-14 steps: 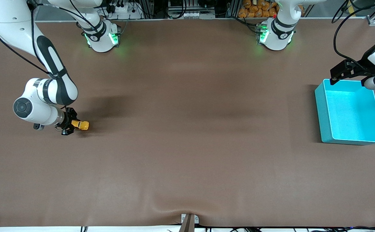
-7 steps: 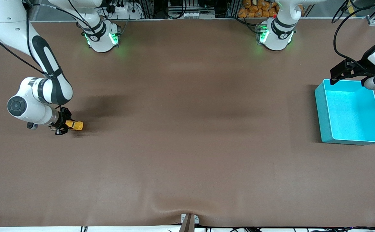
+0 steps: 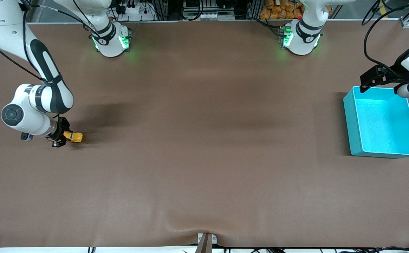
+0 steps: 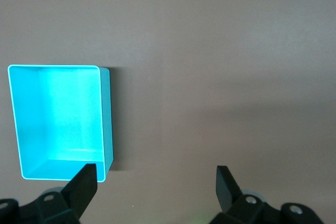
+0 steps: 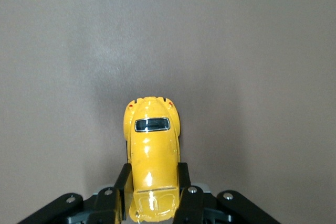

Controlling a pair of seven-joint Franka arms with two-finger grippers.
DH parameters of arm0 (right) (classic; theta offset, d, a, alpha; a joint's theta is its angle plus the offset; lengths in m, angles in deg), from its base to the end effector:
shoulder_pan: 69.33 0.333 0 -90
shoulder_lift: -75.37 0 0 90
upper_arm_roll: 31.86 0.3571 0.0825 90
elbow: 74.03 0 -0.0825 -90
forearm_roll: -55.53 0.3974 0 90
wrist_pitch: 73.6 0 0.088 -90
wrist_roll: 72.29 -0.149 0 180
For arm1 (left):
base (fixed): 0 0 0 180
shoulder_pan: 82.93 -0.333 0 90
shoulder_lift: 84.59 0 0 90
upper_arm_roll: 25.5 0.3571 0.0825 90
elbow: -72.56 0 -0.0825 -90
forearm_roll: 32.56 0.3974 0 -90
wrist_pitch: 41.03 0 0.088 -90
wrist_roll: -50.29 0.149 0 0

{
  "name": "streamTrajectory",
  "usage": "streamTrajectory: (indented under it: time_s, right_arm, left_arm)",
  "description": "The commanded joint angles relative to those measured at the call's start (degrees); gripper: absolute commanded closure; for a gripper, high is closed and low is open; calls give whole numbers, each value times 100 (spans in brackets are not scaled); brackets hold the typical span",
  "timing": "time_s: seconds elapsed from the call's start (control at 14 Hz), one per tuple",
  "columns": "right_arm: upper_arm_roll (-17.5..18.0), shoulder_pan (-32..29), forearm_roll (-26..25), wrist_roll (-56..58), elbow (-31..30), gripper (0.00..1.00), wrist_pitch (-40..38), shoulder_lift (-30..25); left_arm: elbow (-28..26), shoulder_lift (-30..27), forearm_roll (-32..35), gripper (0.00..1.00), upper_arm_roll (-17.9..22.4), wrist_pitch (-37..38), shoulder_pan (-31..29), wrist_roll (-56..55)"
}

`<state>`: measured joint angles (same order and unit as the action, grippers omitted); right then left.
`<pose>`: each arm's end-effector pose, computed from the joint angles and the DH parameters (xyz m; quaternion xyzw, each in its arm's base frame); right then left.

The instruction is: Wind and store yellow beetle car

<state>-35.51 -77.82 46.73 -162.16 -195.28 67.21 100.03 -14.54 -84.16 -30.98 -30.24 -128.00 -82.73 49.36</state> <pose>0.5757 -0.1284 0.1848 0.6758 -0.7333 0.0024 0.0741 0.5635 -0.0443 0.6392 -0.9993 0.0343 0.0042 0.0137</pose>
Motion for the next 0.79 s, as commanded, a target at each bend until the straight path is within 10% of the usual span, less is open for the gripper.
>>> streamTrajectory:
  time_s: [0.0,0.71]
  right_arm:
    - [40,-232,-332,-40,339,94,465,741]
    - [40,-487,-447,242,384,89,579,812]
  left_arm:
    - [88,27,9,0,-19,-13,-20,110]
    - [88,27,9,0,-19,-13,-20,110]
